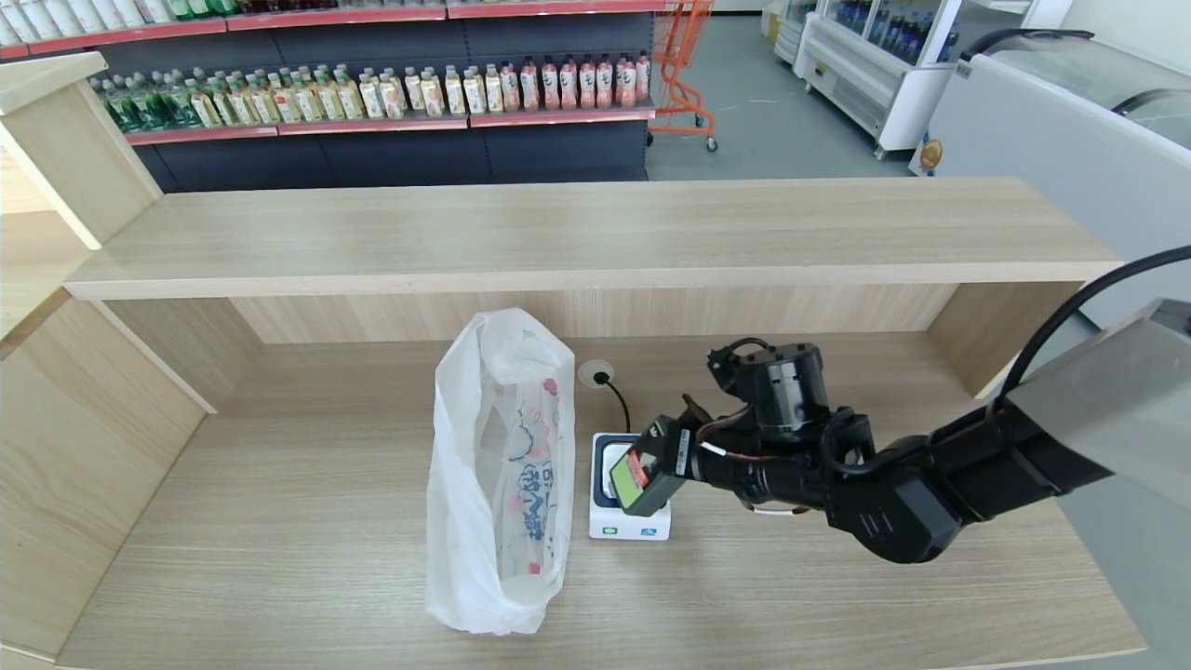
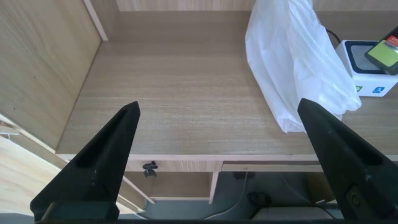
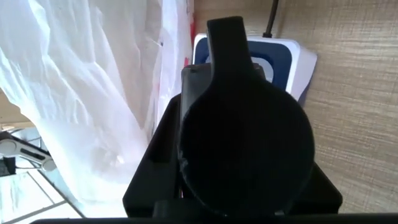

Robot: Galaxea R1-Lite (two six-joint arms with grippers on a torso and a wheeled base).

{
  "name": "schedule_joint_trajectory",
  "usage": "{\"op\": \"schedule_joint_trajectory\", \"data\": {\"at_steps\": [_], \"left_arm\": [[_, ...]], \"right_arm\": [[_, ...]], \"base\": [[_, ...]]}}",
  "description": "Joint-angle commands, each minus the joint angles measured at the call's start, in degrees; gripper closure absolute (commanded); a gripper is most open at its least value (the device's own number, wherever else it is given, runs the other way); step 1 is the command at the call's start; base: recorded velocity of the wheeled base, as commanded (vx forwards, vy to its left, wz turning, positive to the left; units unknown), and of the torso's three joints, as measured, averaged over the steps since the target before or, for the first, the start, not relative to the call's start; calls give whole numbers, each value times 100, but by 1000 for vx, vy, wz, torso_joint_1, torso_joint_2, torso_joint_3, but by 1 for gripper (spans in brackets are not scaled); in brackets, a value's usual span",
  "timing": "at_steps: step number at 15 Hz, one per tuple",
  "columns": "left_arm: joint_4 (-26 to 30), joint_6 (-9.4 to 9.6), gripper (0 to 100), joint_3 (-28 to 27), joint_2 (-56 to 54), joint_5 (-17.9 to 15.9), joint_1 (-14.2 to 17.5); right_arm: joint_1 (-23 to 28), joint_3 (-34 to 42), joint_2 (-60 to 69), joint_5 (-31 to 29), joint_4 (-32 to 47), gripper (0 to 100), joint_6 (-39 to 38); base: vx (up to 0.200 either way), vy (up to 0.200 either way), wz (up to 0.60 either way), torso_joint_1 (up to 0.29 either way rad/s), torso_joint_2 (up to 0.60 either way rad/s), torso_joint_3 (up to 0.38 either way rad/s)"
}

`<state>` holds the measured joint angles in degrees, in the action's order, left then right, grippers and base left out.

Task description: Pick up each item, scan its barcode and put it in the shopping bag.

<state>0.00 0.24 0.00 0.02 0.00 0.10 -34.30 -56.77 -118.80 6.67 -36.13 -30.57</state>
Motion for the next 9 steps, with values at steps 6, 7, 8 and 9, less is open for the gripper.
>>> {"op": "schedule_joint_trajectory", "data": {"at_steps": [6,7,8,9], "left_arm": [[0,2,0,0,-2,0,-1],[0,-7,0,0,-2,0,-1],[0,2,0,0,-2,0,-1],[0,2,0,0,-2,0,-1]], "right_arm": [[-41,-53,208,-87,1,100,-45],[249,386,902,-113,71,100,-335],[469,852,1711,1,115,100,-370],[688,1116,2370,63,282,100,-10]], "base": [[0,0,0,0,0,0],[0,0,0,0,0,0],[0,0,0,0,0,0],[0,0,0,0,0,0]]}}
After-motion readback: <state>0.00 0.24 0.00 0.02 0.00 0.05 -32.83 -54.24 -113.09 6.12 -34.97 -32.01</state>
